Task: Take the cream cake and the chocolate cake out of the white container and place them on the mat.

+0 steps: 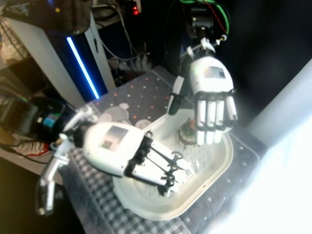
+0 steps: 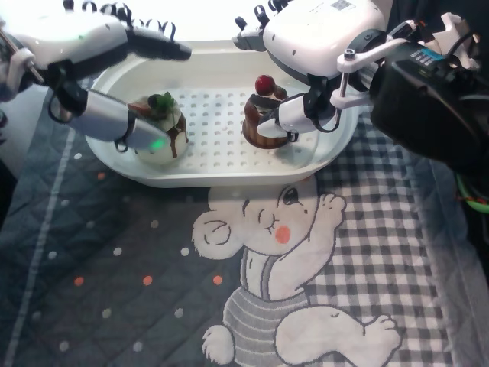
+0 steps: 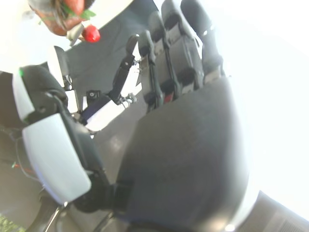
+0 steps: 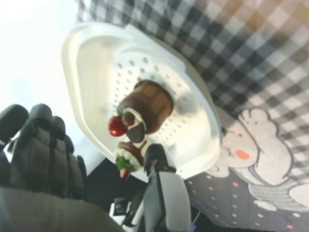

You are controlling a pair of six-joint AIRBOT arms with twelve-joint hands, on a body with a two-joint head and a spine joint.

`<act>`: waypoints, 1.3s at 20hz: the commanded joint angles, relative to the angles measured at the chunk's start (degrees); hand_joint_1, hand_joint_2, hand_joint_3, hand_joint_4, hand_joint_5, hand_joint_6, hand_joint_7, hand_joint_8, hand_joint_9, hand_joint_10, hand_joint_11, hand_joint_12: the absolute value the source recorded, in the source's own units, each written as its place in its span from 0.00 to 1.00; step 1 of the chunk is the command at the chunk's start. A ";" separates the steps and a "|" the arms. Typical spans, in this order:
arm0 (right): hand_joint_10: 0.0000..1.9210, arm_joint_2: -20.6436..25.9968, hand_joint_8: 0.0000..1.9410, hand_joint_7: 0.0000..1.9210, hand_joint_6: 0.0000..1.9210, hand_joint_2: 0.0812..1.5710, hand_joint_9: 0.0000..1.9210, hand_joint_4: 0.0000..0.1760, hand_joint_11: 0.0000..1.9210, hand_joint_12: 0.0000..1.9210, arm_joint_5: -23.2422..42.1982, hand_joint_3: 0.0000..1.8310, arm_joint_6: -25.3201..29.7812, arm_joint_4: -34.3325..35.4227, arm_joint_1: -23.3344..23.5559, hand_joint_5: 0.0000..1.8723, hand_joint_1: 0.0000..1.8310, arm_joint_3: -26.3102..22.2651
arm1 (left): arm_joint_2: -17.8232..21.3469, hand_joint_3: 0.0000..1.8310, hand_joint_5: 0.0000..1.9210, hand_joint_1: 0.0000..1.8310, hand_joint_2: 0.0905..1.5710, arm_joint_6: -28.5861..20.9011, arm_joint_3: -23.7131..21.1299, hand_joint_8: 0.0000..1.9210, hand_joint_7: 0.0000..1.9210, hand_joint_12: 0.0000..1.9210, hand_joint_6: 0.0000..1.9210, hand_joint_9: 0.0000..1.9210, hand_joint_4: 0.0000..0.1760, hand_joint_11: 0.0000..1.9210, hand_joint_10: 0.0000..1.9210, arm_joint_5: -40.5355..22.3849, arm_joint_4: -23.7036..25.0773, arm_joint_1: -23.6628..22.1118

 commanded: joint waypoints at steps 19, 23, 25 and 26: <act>0.18 -3.31 0.02 0.53 0.01 0.64 0.47 0.00 0.21 0.78 1.31 0.00 -0.19 2.32 0.78 0.50 0.60 4.00 | -3.55 0.01 0.35 0.52 0.65 0.08 4.36 0.03 0.39 0.71 0.03 0.39 0.00 0.15 0.09 -2.11 -3.05 1.74; 0.76 -3.32 0.60 0.43 0.49 0.73 0.39 0.00 0.25 0.89 1.32 0.00 -0.19 2.40 0.78 0.51 0.74 3.96 | -3.71 0.00 0.38 0.72 0.75 0.08 4.62 0.60 0.44 0.78 0.61 0.43 0.00 0.26 0.65 -2.20 -3.76 2.12; 0.78 -3.33 0.60 0.43 0.49 0.73 0.40 0.00 0.27 0.89 1.36 0.00 -0.19 2.41 0.78 0.51 0.74 3.90 | -3.71 0.00 0.39 0.80 0.74 0.07 4.71 0.61 0.40 0.92 0.66 0.41 0.00 0.32 0.67 -2.50 -4.34 2.43; 0.78 -3.33 0.60 0.43 0.49 0.73 0.40 0.00 0.28 0.89 1.42 0.00 -0.19 2.42 0.78 0.51 0.74 3.84 | -3.71 0.00 0.39 0.80 0.74 0.07 4.76 0.61 0.40 0.92 0.66 0.41 0.00 0.33 0.67 -2.72 -4.73 2.59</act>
